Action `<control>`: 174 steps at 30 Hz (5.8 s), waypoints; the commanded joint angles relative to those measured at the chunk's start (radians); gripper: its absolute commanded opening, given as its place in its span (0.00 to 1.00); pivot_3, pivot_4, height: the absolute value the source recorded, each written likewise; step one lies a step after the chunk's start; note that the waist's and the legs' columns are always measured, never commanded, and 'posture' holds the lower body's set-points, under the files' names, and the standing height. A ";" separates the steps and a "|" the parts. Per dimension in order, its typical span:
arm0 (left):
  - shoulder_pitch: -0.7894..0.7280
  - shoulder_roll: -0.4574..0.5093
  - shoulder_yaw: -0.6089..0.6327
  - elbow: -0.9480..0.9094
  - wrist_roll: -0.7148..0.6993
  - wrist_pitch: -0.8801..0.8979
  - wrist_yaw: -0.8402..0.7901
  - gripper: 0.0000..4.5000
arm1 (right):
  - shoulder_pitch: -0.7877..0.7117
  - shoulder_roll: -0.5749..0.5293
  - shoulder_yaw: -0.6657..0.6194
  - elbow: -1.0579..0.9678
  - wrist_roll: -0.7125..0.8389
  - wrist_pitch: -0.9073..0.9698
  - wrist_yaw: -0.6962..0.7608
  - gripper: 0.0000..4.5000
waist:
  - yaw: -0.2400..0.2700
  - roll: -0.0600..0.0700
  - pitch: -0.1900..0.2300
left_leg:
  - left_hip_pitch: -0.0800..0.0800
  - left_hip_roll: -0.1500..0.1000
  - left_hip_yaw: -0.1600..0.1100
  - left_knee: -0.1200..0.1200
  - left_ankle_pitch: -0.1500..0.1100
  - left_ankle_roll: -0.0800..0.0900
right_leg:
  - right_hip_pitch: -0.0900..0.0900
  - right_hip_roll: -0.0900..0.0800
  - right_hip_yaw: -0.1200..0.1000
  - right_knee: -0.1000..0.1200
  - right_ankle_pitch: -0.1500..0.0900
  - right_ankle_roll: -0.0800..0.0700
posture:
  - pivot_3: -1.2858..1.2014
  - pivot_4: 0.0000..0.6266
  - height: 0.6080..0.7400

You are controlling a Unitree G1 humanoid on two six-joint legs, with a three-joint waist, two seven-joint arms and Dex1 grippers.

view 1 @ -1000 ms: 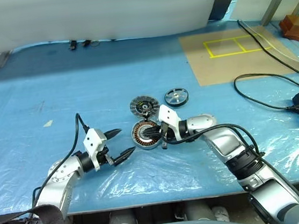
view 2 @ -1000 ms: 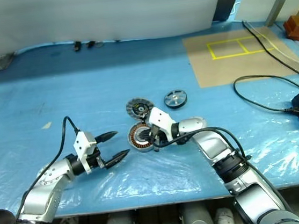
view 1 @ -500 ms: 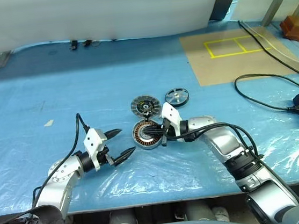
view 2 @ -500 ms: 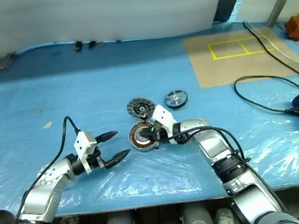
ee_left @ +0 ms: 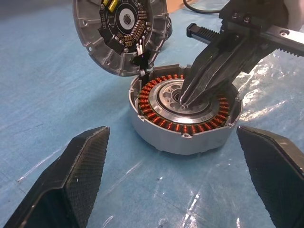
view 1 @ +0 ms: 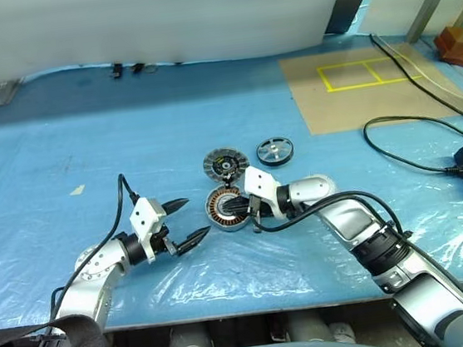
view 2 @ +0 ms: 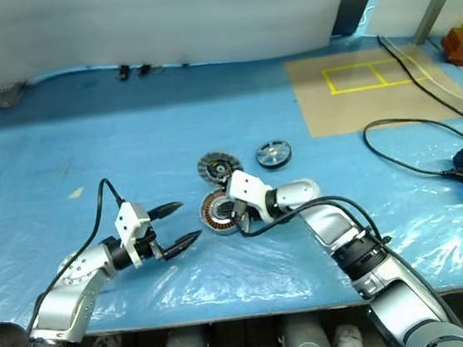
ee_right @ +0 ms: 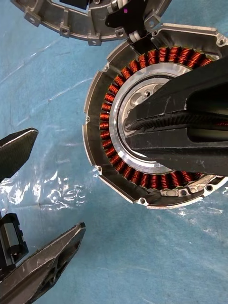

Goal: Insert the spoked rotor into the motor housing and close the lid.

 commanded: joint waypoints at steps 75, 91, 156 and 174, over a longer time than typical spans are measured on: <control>-0.084 -0.025 -0.028 0.072 0.027 -0.048 -0.045 1.00 | -0.290 -0.230 -0.203 0.230 0.009 0.061 0.050 0.45 | 0.000 0.001 0.002 | -0.012 -0.001 0.000 -0.002 0.003 0.003 | -0.011 0.000 0.000 -0.001 0.001 -0.002 | 0.52 0.24 1.00; -0.059 -0.040 -0.002 0.042 0.010 -0.057 -0.015 1.00 | -0.665 -0.126 -0.099 0.851 -0.196 -0.081 0.150 0.99 | 0.002 0.001 0.002 | -0.027 0.002 0.001 0.012 0.002 0.006 | -0.027 0.000 -0.001 0.014 0.001 -0.004 | 0.52 0.24 1.00; -0.092 -0.042 0.019 -0.013 -0.015 -0.016 0.011 1.00 | -0.758 -0.124 -0.159 1.005 -0.290 -0.172 0.272 0.28 | 0.002 0.006 0.005 | -0.027 0.006 0.002 0.017 0.001 0.009 | -0.029 0.001 -0.002 0.017 0.001 -0.009 | 0.52 0.24 1.00; -0.102 -0.041 0.013 0.021 -0.015 -0.026 -0.020 1.00 | -0.270 -0.320 -0.364 0.003 0.057 0.321 0.393 0.28 | 0.002 0.006 0.005 | -0.027 0.006 0.002 0.016 0.001 0.009 | -0.028 0.002 -0.002 0.017 0.001 -0.009 | 0.52 0.24 1.00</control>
